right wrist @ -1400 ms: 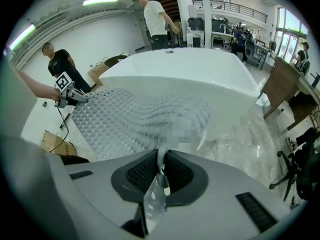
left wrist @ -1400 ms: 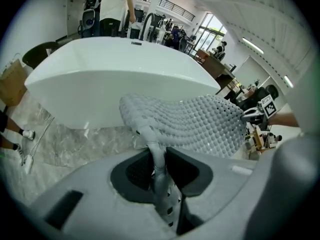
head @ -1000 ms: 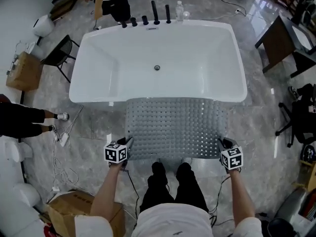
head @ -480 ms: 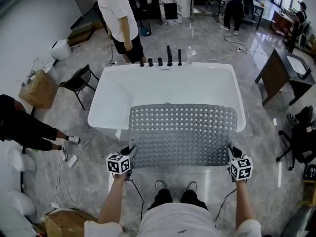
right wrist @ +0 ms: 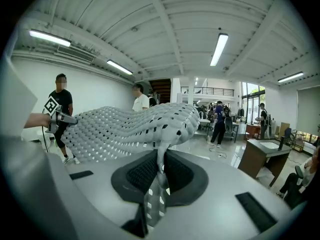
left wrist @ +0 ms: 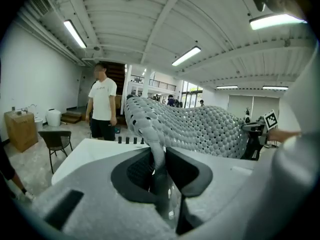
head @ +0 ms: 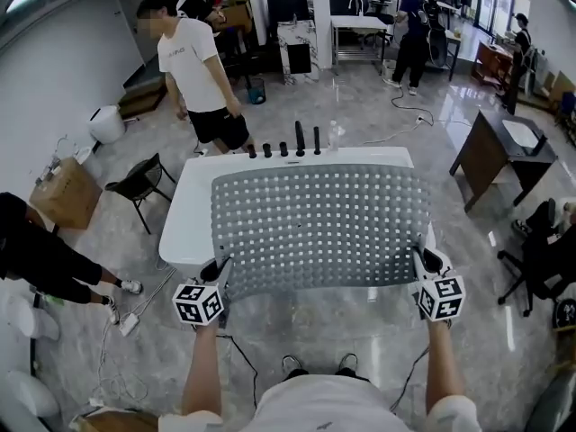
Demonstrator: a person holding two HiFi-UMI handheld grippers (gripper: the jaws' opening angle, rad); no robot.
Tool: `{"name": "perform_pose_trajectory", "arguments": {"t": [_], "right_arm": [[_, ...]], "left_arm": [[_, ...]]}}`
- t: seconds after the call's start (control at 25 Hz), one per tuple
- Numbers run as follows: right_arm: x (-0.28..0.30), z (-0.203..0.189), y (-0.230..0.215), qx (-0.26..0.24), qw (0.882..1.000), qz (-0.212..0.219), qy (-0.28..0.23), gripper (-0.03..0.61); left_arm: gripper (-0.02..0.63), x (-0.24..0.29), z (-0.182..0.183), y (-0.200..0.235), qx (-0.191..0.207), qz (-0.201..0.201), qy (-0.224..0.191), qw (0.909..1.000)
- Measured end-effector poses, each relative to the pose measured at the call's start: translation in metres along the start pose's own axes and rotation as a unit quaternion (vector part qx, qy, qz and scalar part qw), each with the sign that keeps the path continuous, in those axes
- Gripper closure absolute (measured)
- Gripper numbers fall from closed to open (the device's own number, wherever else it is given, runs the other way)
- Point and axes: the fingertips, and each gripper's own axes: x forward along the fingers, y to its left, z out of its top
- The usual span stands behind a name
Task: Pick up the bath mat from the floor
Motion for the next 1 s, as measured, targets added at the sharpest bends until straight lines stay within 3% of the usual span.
{"name": "perform_pose_trajectory", "arguments": {"t": [0.36,0.64,1.0], "right_arm": [[-0.033,0.085,0.000,-0.010,0.996,-0.006,-0.090,0.540],[-0.063,0.112,0.013,-0.021,0.992,-0.005,-0.124,0.540],[-0.077,0.117,0.013,-0.028,0.990,-0.020,-0.133,0.543]], "left_arm": [[0.535,-0.031,0.081,-0.008,0.038,-0.001,-0.072,0.9967],[0.535,-0.061,0.092,-0.009,0.045,0.004,-0.095,0.9945],[0.535,-0.079,0.103,-0.020,0.057,0.012,-0.109,0.9924]]}}
